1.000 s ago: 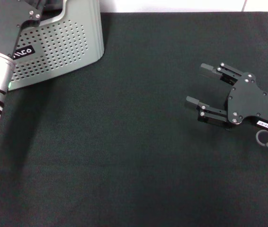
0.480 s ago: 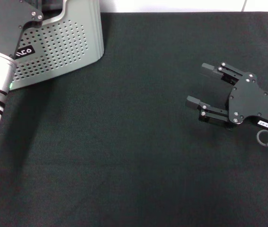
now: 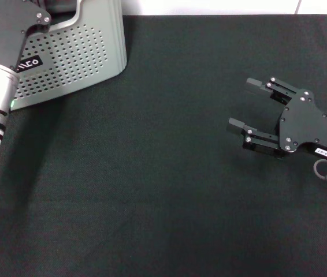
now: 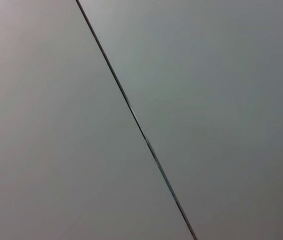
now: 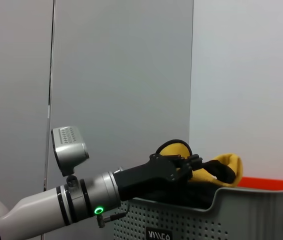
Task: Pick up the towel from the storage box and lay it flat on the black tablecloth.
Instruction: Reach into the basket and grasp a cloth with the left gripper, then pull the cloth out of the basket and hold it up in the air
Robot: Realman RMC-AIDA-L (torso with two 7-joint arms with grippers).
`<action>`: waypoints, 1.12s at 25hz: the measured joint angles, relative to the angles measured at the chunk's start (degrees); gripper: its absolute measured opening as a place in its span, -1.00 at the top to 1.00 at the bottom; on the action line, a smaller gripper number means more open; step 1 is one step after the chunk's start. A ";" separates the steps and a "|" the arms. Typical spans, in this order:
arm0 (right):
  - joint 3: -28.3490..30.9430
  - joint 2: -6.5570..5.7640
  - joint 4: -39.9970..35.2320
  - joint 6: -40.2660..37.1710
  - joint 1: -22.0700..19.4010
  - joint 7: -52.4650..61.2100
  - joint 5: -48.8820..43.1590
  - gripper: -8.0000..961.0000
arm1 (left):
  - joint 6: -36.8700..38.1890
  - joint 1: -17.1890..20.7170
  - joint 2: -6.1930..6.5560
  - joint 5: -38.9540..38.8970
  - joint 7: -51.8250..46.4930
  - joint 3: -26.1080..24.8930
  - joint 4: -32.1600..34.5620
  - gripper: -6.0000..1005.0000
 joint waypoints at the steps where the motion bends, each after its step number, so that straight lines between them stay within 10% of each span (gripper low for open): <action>1: 0.00 0.00 -0.02 -0.02 -0.01 0.00 0.00 -0.58 | 0.00 0.00 -0.02 -0.18 -0.02 -0.03 -0.01 0.62; 16: 0.00 0.00 -0.06 -0.17 -0.29 0.00 0.14 -0.58 | 9.82 2.30 -0.03 -2.23 -9.11 0.35 -1.57 0.97; 28: 0.00 0.40 -0.05 -0.15 -0.55 -1.16 -0.04 -0.58 | 25.16 13.67 0.52 9.66 -37.56 0.42 4.61 0.99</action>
